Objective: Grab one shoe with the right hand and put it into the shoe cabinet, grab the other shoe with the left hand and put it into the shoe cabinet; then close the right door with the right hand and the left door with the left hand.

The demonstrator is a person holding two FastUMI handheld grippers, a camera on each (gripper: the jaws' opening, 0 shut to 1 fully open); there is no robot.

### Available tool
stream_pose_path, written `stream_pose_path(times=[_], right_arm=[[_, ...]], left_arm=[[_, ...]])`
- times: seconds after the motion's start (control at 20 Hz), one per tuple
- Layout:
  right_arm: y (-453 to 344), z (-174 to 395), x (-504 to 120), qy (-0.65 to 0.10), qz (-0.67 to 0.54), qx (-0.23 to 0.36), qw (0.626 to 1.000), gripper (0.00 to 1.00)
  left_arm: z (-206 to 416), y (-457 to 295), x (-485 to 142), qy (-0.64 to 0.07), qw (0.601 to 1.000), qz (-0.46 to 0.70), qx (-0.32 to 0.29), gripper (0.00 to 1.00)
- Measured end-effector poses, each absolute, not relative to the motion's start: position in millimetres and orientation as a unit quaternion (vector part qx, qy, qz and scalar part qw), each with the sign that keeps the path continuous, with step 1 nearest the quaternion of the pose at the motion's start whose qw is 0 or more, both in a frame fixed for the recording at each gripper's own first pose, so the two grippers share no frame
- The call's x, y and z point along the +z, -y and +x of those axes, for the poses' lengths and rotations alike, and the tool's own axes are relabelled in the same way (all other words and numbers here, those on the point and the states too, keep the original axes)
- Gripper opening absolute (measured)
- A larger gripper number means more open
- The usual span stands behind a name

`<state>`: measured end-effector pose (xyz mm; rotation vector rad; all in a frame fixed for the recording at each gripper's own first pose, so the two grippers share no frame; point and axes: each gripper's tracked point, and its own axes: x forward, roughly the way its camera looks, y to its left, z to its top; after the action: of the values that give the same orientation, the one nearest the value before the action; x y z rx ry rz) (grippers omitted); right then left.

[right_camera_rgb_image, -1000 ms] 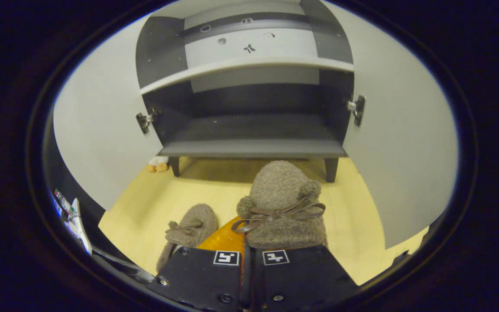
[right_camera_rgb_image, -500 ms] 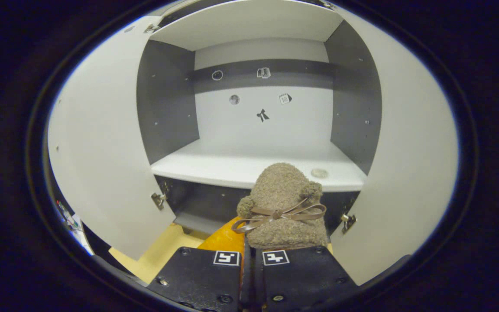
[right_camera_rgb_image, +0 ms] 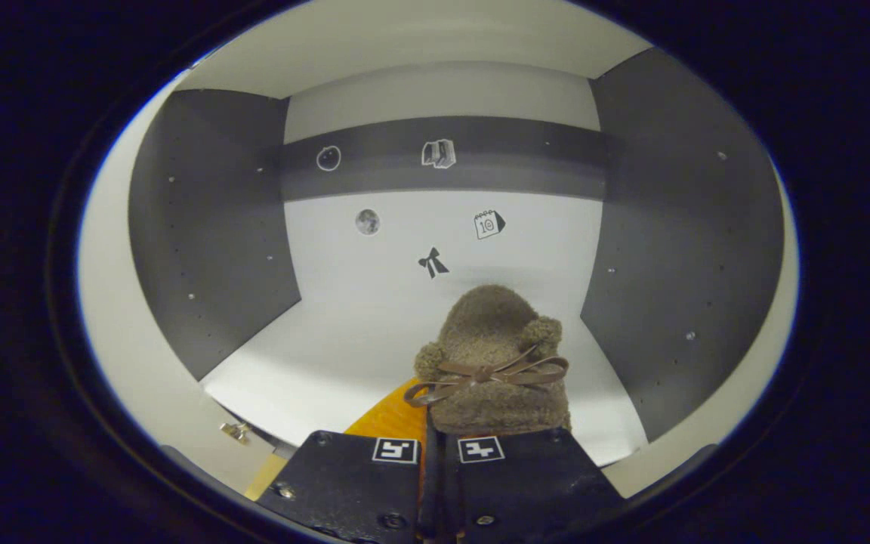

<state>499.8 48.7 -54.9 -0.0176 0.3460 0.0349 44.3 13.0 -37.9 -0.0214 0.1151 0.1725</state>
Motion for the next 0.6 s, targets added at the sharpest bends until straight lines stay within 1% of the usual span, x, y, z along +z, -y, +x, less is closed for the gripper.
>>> stream_pose_path(times=[0.25, 0.3, 0.35, 0.5, 0.6], right_arm=[[-49, 540, -73, -0.224, -0.009, 0.012, 0.974, 0.06], [-50, 545, -78, -0.235, -0.012, 0.013, 0.972, 0.05], [-49, 549, -83, -0.250, -0.009, 0.011, 0.968, 0.07], [-49, 553, -88, -0.281, 0.032, 0.001, 0.959, 0.05], [-47, 554, -90, -0.297, 0.018, -0.003, 0.955, 0.07]], left_arm=[[43, -16, -41, -0.065, 0.993, -0.012, 0.101, 0.96], [43, -16, -41, -0.065, 0.993, -0.011, 0.102, 0.96], [43, -17, -41, -0.065, 0.992, -0.010, 0.103, 0.96], [43, -18, -40, -0.065, 0.992, -0.011, 0.108, 0.96], [44, -17, -39, -0.064, 0.992, -0.014, 0.108, 0.96]])
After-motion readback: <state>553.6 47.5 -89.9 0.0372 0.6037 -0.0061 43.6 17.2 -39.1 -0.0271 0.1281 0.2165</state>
